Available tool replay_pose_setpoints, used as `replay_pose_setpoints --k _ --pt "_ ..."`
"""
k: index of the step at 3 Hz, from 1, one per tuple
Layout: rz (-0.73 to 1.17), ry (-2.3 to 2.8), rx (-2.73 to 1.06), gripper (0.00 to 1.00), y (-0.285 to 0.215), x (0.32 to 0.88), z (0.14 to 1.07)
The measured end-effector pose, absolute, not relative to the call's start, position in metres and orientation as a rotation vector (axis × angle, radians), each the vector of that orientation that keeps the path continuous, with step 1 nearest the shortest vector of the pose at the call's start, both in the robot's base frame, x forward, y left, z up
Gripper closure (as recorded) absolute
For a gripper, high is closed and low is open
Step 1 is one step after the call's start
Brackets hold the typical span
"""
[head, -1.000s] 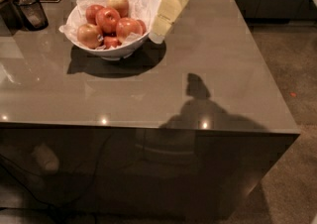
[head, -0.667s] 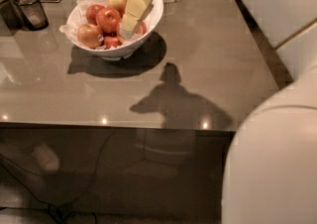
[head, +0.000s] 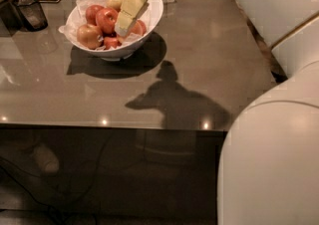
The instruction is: Pick apple from white bowl
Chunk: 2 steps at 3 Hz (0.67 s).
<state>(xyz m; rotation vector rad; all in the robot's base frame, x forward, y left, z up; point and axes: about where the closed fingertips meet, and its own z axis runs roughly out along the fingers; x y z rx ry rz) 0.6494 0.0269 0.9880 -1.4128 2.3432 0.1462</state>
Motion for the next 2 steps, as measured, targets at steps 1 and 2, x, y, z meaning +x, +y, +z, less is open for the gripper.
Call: replay_pose_setpoints --k 1,2 --pt "0.165 2.357 -1.392 0.0 0.044 0.661 0.984" --pt "0.232 2.382 -1.417 0.0 0.078 0.678 0.97"
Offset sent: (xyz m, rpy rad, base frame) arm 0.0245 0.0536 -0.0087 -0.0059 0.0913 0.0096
